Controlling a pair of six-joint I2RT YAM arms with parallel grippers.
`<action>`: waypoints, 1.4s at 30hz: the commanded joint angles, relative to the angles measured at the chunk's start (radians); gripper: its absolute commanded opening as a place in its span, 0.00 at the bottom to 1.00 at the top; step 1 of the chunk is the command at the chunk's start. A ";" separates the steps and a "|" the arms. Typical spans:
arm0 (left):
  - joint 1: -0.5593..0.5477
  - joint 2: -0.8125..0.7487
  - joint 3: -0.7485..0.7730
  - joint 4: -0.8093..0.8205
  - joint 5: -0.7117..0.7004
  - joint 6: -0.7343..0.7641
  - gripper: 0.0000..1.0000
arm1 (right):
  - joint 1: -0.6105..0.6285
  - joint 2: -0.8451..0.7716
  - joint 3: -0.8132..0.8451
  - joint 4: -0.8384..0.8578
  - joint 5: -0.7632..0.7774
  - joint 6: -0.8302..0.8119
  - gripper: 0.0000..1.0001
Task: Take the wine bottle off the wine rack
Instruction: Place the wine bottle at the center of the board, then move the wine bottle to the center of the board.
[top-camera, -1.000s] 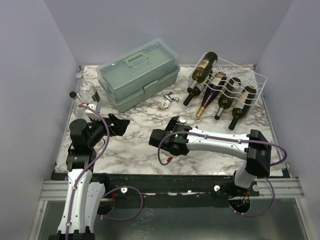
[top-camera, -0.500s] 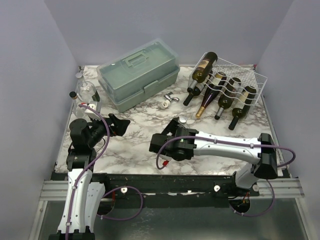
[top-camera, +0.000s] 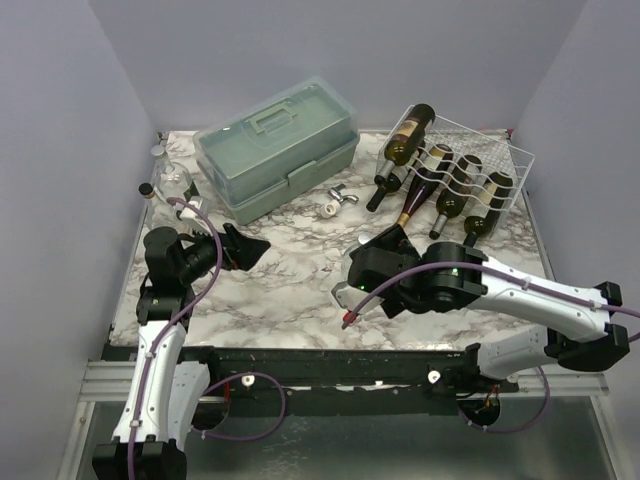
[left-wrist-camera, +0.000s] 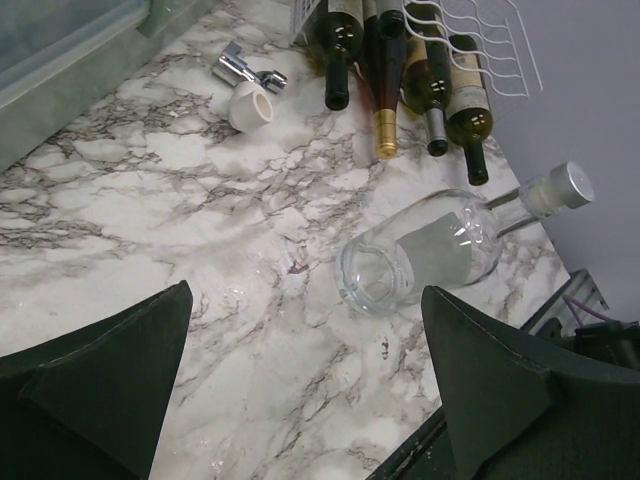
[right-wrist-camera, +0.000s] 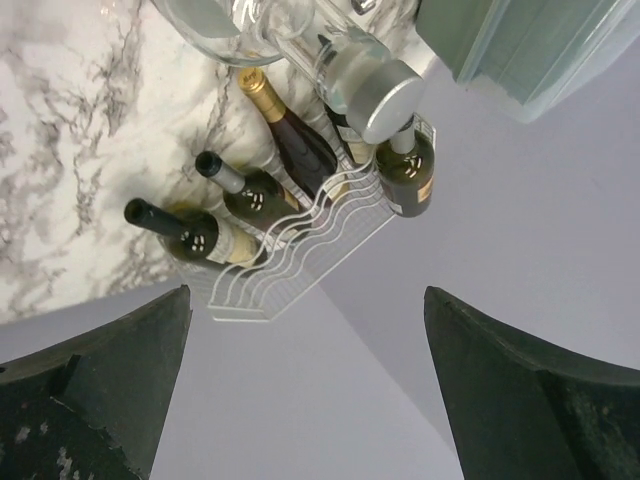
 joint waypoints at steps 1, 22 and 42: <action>-0.013 0.018 -0.010 0.055 0.124 -0.029 0.99 | -0.026 -0.053 0.042 -0.022 -0.100 0.078 0.99; -0.506 -0.061 -0.056 0.108 -0.146 -0.105 0.99 | -0.213 -0.319 -0.173 0.196 -0.263 0.176 1.00; -0.817 0.032 -0.024 0.213 -0.401 -0.008 0.99 | -0.769 -0.258 -0.290 0.581 -0.617 0.445 1.00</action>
